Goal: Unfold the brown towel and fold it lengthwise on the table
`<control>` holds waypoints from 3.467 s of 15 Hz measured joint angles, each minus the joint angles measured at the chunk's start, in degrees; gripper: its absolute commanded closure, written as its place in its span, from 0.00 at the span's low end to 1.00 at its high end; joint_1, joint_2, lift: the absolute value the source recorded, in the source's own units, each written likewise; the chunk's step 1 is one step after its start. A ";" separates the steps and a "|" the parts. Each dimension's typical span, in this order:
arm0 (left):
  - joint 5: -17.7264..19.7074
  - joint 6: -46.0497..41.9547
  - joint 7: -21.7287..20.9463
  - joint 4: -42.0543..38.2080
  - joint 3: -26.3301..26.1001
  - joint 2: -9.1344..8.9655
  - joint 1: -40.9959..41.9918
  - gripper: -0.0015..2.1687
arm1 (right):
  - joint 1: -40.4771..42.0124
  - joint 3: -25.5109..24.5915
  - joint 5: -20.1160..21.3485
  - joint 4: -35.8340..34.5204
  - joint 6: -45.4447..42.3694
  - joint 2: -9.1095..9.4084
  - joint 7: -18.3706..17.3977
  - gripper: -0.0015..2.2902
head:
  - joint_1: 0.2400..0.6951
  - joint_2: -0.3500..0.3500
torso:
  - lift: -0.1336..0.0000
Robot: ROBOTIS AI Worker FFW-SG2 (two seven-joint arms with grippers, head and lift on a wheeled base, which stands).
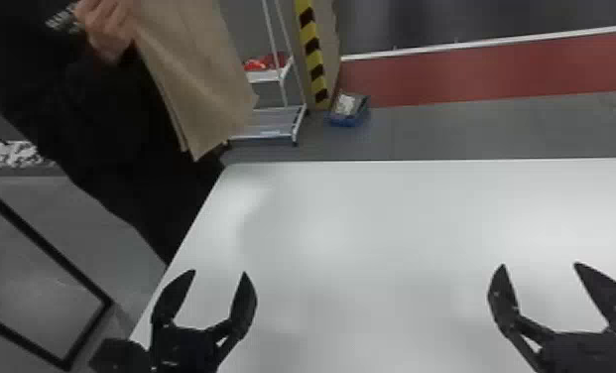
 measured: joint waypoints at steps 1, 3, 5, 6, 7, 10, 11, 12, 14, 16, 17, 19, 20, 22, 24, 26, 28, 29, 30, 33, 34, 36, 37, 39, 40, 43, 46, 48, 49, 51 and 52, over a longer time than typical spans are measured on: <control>0.00 -0.04 0.05 -0.02 0.00 0.00 0.03 0.04 | 0.00 0.01 0.00 0.00 0.05 0.00 0.00 0.06 | 1.00 0.96 | 0.17; 0.00 -0.06 0.13 -0.03 -0.10 0.00 0.05 0.04 | 0.00 0.01 0.00 0.00 0.16 -0.02 0.00 0.06 | 1.00 0.96 | 0.17; 0.00 -0.06 0.30 -0.09 -0.23 0.00 0.05 0.04 | 0.06 0.01 0.00 0.00 0.17 -0.07 0.00 0.06 | 1.00 0.95 | 0.17; 0.00 -0.06 0.34 -0.10 -0.26 0.00 0.05 0.04 | 0.08 0.01 0.00 0.00 0.18 -0.08 0.00 0.06 | 1.00 0.95 | 0.17; -0.01 -0.06 0.40 -0.10 -0.28 0.00 0.01 0.04 | 0.08 -0.01 0.00 0.00 0.21 -0.08 0.00 0.06 | 1.00 0.95 | 0.17; -0.23 0.15 1.27 -0.03 -0.42 0.00 -0.15 0.04 | 0.09 -0.11 0.00 0.00 0.28 -0.08 -0.01 0.06 | 1.00 0.96 | 0.18; -0.25 0.22 1.30 -0.01 -0.45 0.00 -0.18 0.04 | 0.09 -0.18 0.00 0.01 0.29 -0.05 -0.01 0.06 | 1.00 0.95 | 0.18; -0.26 0.24 1.30 0.03 -0.46 0.00 -0.20 0.04 | 0.09 -0.24 0.00 0.06 0.27 -0.02 -0.01 0.06 | 1.00 0.95 | 0.18; -0.26 0.25 1.28 0.28 -0.51 0.00 -0.26 0.04 | 0.09 -0.32 -0.03 0.16 0.20 0.00 -0.01 0.06 | 1.00 0.95 | 0.18; -0.26 0.27 1.28 0.60 -0.52 0.00 -0.37 0.04 | 0.09 -0.38 -0.05 0.32 0.17 0.00 -0.01 0.06 | 1.00 0.95 | 0.18; -0.26 0.27 1.28 0.70 -0.53 0.00 -0.39 0.04 | 0.09 -0.43 -0.04 0.42 0.17 0.01 -0.01 0.06 | 1.00 0.95 | 0.18; -0.26 0.17 1.28 0.78 -0.53 0.00 -0.43 0.04 | 0.09 -0.57 -0.02 0.51 0.16 0.07 -0.01 0.06 | 1.00 0.95 | 0.18; -0.26 0.14 1.28 0.85 -0.53 0.00 -0.45 0.04 | 0.09 -0.65 -0.02 0.52 0.15 0.08 -0.01 0.06 | 1.00 0.95 | 0.18; -0.26 0.08 1.28 1.22 -0.53 0.00 -0.47 0.04 | 0.09 -0.76 -0.02 0.53 0.12 0.09 -0.01 0.06 | 1.00 0.95 | 0.18; -0.26 -0.12 1.27 1.48 -0.53 0.00 -0.47 0.04 | 0.18 -0.85 -0.02 0.51 0.04 0.13 -0.01 0.06 | 1.00 0.94 | 0.18; -0.25 -0.36 1.21 1.52 -0.53 0.00 -0.47 0.04 | 0.39 -1.03 -0.01 0.36 0.00 0.20 -0.01 0.06 | 1.00 0.94 | 0.18; -0.19 -0.47 1.26 1.61 -0.53 0.00 -0.47 0.04 | 0.48 -1.11 -0.01 0.25 0.00 0.25 -0.01 0.06 | 1.00 0.94 | 0.18; -0.18 -0.54 1.26 1.67 -0.52 0.00 -0.47 0.04 | 0.52 -1.12 0.00 0.21 0.00 0.26 -0.01 0.06 | 1.00 0.94 | 0.18; -0.14 -0.57 1.26 1.71 -0.50 0.00 -0.47 0.04 | 0.53 -1.13 0.00 0.19 0.00 0.26 -0.01 0.06 | 1.00 0.94 | 0.18; -0.01 -0.71 1.19 1.99 -0.38 0.00 -0.51 0.04 | 0.59 -1.13 0.00 0.18 0.00 0.26 -0.01 0.06 | 1.00 0.94 | 0.18; 0.02 -0.92 1.19 2.15 -0.34 0.00 -0.54 0.04 | 0.62 -1.14 0.00 0.17 0.00 0.26 -0.01 0.06 | 1.00 0.95 | 0.18; 0.08 -1.22 1.11 2.25 -0.31 0.00 -0.56 0.04 | 0.72 -1.27 0.00 0.11 0.00 0.26 -0.01 0.06 | 1.00 0.95 | 0.18; 0.09 -1.27 1.11 2.26 -0.29 0.00 -0.56 0.04 | 0.76 -1.34 0.00 0.11 0.00 0.26 -0.01 0.06 | 1.00 0.94 | 0.18; 0.09 -1.29 1.11 2.26 -0.26 0.00 -0.56 0.04 | 0.78 -1.39 0.00 0.11 0.00 0.26 -0.01 0.06 | 1.00 0.94 | 0.18; 0.09 -1.29 1.07 2.26 -0.26 0.00 -0.56 0.04 | 0.78 -1.39 0.00 0.11 0.00 0.26 -0.01 0.06 | 1.00 0.94 | 0.18; 0.09 -1.34 0.96 2.26 -0.26 0.00 -0.56 0.04 | 0.82 -1.39 -0.01 0.09 0.00 0.26 -0.01 0.06 | 1.00 0.94 | 0.18; 0.09 -1.46 0.93 2.32 -0.26 0.00 -0.56 0.04 | 0.88 -1.48 0.00 0.08 -0.13 0.26 -0.01 0.06 | 1.00 0.94 | 0.18; 0.09 -1.47 0.93 2.35 -0.26 0.00 -0.56 0.04 | 0.88 -1.56 0.00 0.08 -0.17 0.26 -0.01 0.06 | 1.00 0.94 | 0.18; 0.09 -1.47 0.93 2.35 -0.26 0.00 -0.56 0.04 | 0.88 -1.57 -0.01 0.08 -0.17 0.26 -0.01 0.06 | 1.00 0.94 | 0.18; 0.09 -1.47 0.93 2.35 -0.26 0.00 -0.56 0.04 | 0.88 -1.57 0.00 0.08 -0.17 0.28 -0.01 0.06 | 1.00 0.94 | 0.18; 0.09 -1.47 0.93 2.35 -0.26 0.00 -0.56 0.04 | 0.88 -1.57 0.00 0.08 -0.18 0.30 -0.01 0.06 | 1.00 0.94 | 0.18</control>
